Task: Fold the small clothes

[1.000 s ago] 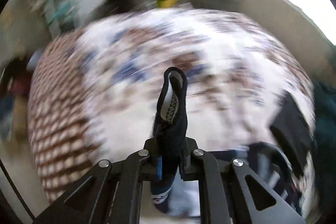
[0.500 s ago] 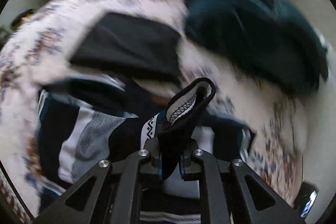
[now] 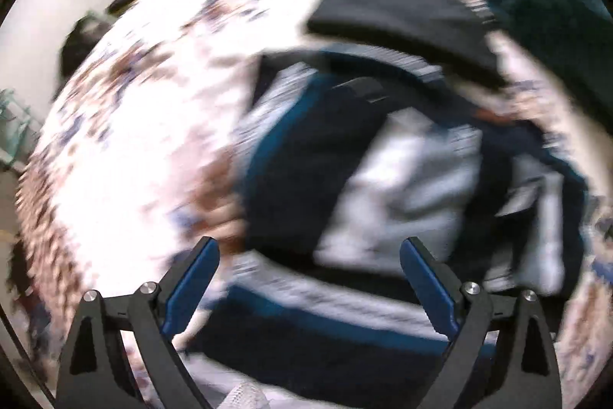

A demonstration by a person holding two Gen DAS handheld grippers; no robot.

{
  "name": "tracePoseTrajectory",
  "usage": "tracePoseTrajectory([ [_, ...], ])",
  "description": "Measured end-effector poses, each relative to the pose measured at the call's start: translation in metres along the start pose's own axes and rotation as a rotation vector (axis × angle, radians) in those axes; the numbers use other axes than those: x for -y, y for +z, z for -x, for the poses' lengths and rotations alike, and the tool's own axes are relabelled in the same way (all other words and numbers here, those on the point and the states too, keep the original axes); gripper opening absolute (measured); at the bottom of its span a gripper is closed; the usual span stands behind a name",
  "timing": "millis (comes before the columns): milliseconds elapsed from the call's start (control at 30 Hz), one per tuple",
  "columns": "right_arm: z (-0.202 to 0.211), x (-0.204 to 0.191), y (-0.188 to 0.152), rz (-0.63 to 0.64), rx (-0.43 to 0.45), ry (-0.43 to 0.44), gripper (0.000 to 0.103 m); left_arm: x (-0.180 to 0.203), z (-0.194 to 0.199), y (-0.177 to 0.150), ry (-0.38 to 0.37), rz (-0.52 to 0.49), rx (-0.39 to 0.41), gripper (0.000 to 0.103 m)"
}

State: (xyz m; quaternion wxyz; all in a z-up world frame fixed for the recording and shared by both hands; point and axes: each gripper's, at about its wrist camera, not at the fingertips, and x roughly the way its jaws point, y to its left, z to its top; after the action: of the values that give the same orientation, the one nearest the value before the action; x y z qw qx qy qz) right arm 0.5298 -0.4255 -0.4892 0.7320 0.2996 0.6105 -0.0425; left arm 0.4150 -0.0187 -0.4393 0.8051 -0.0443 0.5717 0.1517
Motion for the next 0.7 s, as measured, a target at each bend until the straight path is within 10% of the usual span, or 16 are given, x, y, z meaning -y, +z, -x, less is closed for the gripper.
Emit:
tracePoseTrajectory([
  [200,-0.068,-0.060,0.019,0.017,-0.121,0.144,0.081,-0.058,-0.019,-0.022,0.140,0.094,-0.059,0.096],
  [367,-0.118,-0.106,0.020,0.054,-0.222,0.091,0.081,-0.060,-0.025,-0.028,0.136,0.109,-0.078,0.096],
  [400,-0.125,-0.115,0.018,0.096,-0.225,0.059,0.077,-0.060,-0.025,-0.026,0.134,0.108,-0.076,0.096],
  [500,-0.130,-0.132,0.011,0.203,-0.201,-0.063,0.011,-0.054,-0.022,-0.022,0.124,0.097,-0.061,0.096],
  [700,-0.068,-0.109,0.019,0.172,-0.001,0.015,0.009,-0.042,-0.025,-0.007,0.093,0.101,-0.043,0.096],
])
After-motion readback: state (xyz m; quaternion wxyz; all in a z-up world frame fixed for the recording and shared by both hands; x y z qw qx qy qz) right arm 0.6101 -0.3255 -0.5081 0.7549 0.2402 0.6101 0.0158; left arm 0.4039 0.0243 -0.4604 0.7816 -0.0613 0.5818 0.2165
